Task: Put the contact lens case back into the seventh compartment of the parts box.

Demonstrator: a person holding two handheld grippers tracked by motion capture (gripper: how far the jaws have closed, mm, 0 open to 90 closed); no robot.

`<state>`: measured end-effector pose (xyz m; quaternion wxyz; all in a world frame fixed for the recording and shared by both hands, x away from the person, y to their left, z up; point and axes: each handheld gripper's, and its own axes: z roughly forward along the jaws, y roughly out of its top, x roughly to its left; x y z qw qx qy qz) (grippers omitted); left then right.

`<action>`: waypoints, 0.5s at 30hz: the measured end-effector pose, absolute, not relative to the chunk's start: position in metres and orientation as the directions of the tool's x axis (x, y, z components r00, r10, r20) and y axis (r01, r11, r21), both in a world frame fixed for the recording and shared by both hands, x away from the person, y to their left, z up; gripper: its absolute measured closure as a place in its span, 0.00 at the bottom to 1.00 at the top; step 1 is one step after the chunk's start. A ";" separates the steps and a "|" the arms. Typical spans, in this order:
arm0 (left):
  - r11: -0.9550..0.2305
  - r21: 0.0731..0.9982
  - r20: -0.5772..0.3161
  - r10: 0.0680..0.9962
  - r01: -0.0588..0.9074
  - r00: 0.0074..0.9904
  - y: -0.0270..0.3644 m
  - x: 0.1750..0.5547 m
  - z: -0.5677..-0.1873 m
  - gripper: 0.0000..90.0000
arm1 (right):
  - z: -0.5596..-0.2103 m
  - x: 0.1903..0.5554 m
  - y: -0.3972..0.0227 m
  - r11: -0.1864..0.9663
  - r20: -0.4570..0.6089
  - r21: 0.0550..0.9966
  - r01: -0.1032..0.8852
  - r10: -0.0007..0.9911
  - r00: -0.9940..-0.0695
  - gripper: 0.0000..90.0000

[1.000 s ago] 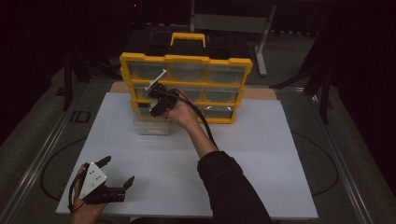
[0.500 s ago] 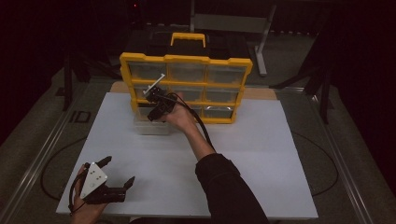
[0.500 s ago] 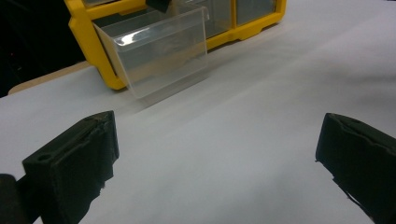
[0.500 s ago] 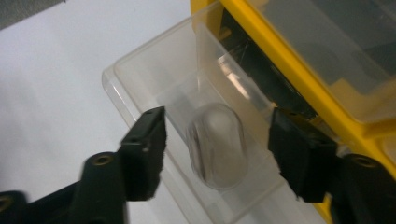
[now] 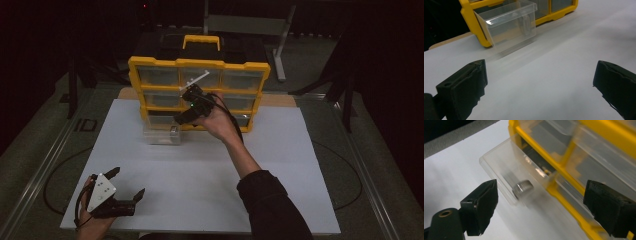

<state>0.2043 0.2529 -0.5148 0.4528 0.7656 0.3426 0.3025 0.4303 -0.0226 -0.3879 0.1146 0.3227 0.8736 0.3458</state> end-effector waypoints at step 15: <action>-0.339 0.906 0.144 0.809 0.253 0.570 0.254 0.208 -0.513 0.00 | -0.401 0.373 -0.126 0.432 0.039 0.754 0.494 0.722 -0.691 0.11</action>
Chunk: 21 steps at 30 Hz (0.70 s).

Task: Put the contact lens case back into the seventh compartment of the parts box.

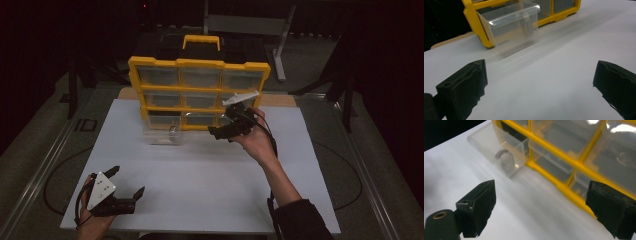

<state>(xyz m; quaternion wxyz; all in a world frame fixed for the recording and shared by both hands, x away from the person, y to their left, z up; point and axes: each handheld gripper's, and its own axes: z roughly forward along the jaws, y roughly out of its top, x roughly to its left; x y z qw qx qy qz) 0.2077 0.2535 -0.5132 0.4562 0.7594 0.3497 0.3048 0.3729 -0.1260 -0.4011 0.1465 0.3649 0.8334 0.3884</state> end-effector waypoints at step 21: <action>-0.253 0.933 0.083 0.845 0.258 0.529 0.261 0.227 -0.501 0.00 | -0.490 0.240 -0.252 0.211 0.046 0.887 0.410 0.844 -0.534 0.11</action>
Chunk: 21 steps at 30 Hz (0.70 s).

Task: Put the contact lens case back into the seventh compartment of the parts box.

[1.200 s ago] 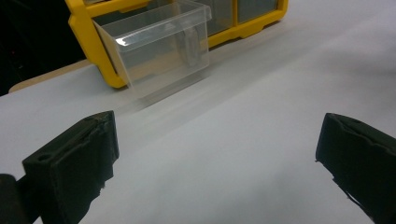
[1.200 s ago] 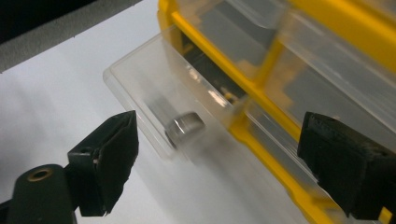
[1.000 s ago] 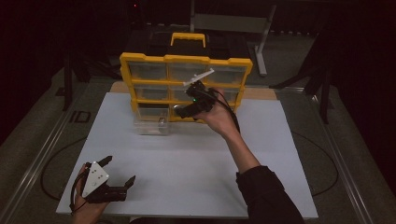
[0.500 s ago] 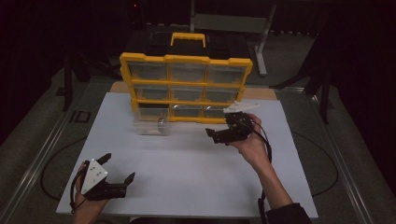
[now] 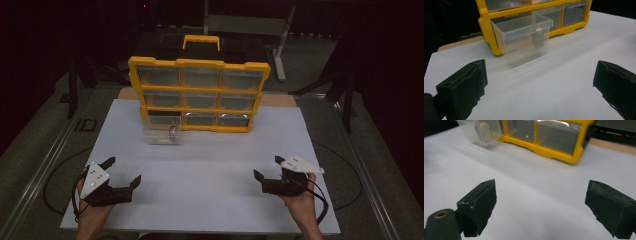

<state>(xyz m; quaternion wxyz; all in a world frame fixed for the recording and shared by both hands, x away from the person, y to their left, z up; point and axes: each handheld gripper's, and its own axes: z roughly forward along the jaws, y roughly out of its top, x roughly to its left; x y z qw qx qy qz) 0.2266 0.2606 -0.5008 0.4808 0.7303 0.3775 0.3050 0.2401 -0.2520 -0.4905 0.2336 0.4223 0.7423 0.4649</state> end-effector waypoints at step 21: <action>-0.259 0.928 0.084 0.845 0.268 0.528 0.259 0.227 -0.512 0.00 | -0.521 0.199 -0.279 0.107 0.036 0.953 0.284 0.889 -0.457 0.11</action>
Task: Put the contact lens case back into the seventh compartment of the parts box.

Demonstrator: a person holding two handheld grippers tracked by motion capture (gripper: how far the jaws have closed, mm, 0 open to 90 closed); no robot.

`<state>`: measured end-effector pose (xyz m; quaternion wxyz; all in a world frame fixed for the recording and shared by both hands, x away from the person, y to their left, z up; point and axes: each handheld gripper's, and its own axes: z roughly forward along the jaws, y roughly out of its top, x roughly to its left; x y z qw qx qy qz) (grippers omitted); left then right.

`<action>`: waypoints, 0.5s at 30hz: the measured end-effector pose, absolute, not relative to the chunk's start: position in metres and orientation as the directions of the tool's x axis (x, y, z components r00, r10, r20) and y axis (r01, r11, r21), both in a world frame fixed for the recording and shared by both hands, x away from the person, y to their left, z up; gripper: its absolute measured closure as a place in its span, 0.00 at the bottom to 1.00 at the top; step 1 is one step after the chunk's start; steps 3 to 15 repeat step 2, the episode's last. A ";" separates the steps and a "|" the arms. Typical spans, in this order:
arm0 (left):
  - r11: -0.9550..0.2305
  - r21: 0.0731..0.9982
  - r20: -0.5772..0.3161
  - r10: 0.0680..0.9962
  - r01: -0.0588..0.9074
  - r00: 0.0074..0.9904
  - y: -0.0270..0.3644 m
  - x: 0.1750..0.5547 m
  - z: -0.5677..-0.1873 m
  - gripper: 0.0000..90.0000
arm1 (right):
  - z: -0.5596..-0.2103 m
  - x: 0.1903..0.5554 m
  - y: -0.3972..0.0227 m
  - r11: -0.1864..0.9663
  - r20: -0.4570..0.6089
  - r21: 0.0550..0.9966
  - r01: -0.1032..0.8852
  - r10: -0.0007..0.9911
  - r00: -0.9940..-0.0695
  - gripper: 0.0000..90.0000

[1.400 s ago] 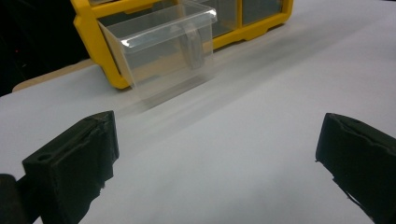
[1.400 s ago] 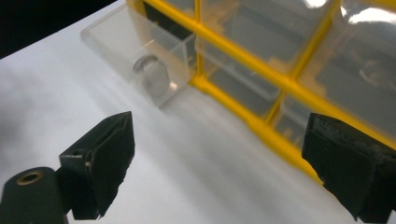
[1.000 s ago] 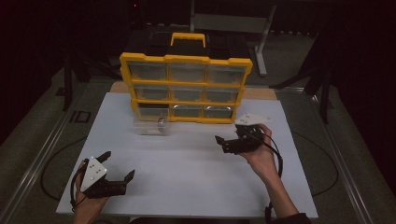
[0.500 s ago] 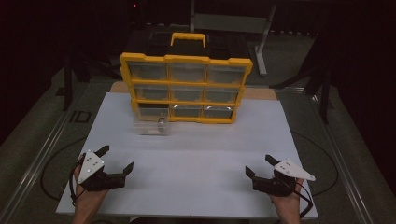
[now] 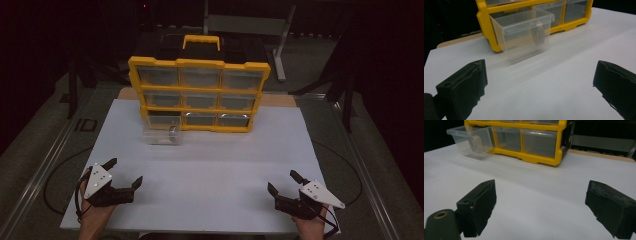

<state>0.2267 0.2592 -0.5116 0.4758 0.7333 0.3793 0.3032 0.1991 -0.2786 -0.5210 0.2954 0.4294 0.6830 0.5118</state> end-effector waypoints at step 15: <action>-0.257 0.927 0.077 0.844 0.275 0.531 0.258 0.228 -0.514 0.00 | -0.521 0.200 -0.276 0.125 0.020 0.951 0.281 0.887 -0.461 0.11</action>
